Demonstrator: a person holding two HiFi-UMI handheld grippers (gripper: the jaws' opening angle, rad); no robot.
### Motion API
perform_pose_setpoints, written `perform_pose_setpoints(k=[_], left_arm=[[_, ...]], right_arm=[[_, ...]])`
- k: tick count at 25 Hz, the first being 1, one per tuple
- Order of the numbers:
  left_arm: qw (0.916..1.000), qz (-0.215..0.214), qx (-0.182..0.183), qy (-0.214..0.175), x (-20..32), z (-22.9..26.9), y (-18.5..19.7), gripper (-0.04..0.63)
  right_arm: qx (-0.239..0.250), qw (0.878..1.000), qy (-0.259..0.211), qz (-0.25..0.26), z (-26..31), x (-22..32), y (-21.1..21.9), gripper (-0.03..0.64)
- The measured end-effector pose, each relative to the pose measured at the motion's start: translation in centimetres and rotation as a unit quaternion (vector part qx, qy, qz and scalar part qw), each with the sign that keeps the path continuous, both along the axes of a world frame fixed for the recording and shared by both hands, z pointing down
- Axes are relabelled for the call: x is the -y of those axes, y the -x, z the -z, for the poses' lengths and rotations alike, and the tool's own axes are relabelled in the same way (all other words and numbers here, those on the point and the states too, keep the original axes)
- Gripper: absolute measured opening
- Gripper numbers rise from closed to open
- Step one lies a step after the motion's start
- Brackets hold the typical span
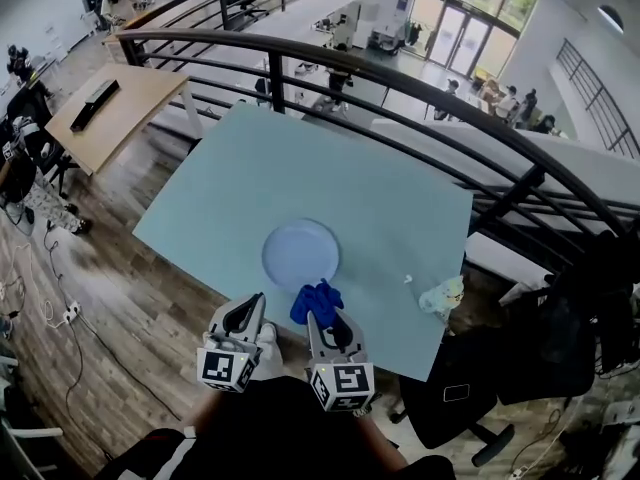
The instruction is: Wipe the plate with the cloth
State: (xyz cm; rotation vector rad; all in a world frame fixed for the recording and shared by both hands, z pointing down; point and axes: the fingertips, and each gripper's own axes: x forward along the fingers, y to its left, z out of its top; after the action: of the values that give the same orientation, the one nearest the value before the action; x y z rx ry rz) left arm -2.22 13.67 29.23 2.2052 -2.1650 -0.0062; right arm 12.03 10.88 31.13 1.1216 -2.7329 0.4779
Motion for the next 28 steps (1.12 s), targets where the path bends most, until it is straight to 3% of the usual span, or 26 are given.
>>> perform_pose_setpoints(k=[14,28], left_arm=[[0.9966,-0.082,-0.006,0.004,6.8,-0.5,5.2,0.0],[0.9868,-0.161,-0.01,0.015,11.4,-0.7,10.7,0.0]], right_arm=[[-0.008,0.997,0.002,-0.08,1.0,5.1,5.0,0.12],[-0.017,0.988,0.008,-0.151,0.1,7.5,11.4,0.12]])
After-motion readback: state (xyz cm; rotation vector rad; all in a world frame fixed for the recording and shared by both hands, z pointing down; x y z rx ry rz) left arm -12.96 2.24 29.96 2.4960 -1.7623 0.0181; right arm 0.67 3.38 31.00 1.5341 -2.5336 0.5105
